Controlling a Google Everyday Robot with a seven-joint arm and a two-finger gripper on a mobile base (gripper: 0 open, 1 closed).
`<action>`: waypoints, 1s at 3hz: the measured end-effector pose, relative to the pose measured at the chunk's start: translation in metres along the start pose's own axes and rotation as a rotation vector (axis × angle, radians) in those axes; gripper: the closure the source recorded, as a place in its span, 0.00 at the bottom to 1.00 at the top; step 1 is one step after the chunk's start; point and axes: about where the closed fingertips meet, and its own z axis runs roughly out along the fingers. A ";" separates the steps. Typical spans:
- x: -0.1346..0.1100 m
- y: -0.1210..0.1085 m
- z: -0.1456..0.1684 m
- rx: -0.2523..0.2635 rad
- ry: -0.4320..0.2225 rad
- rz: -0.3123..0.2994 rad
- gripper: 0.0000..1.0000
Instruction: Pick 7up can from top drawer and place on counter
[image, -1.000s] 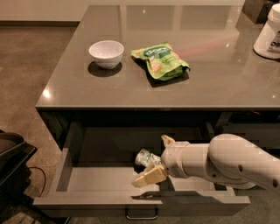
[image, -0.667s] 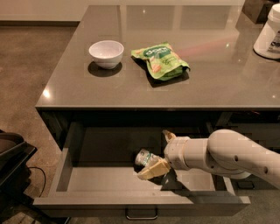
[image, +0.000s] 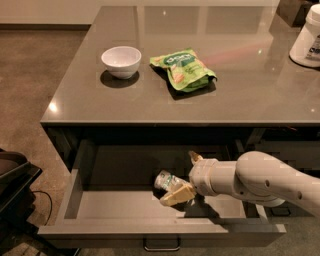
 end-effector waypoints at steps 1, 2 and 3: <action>0.017 -0.004 0.011 0.008 0.002 0.008 0.00; 0.034 -0.001 0.024 0.000 0.003 0.033 0.00; 0.034 -0.001 0.025 -0.001 0.003 0.035 0.19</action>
Offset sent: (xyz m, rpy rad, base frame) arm -0.0009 -0.0024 -0.0681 0.0260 0.0512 -0.0366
